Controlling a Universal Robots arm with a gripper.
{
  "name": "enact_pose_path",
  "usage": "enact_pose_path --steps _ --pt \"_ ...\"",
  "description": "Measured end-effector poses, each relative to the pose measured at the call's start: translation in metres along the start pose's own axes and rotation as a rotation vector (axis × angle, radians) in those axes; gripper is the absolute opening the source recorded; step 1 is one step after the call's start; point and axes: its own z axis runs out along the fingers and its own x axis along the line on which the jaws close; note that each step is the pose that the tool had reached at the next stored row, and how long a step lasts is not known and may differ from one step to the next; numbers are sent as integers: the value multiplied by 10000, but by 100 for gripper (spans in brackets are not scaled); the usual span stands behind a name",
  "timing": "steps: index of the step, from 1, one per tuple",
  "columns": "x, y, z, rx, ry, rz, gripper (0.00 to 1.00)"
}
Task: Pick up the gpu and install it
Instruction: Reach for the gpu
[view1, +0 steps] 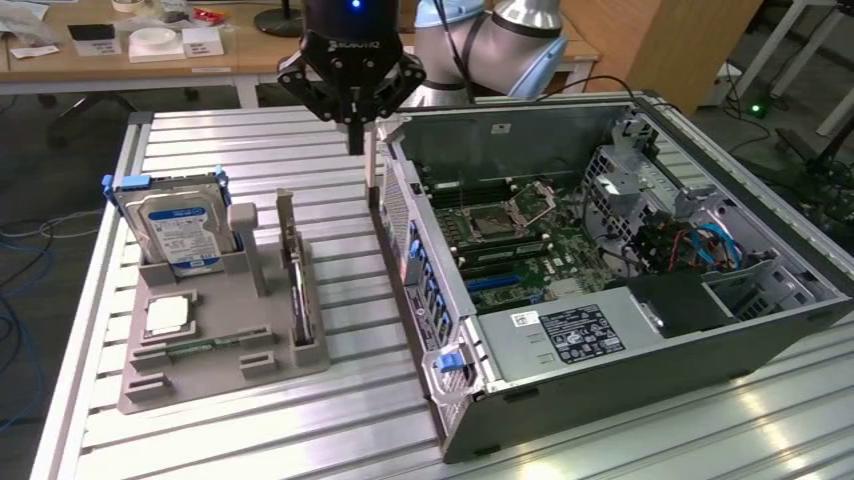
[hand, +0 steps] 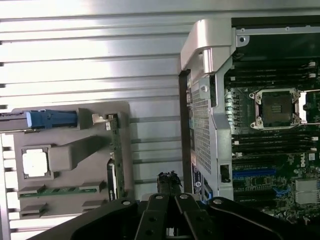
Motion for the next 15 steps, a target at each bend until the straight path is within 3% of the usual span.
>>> enact_pose_path --steps 3,10,15 --pt "150 -20 -5 -2 6 -106 11" --pt "226 -38 -7 -13 26 -575 11" --pt "358 -64 -11 -15 30 -663 11"
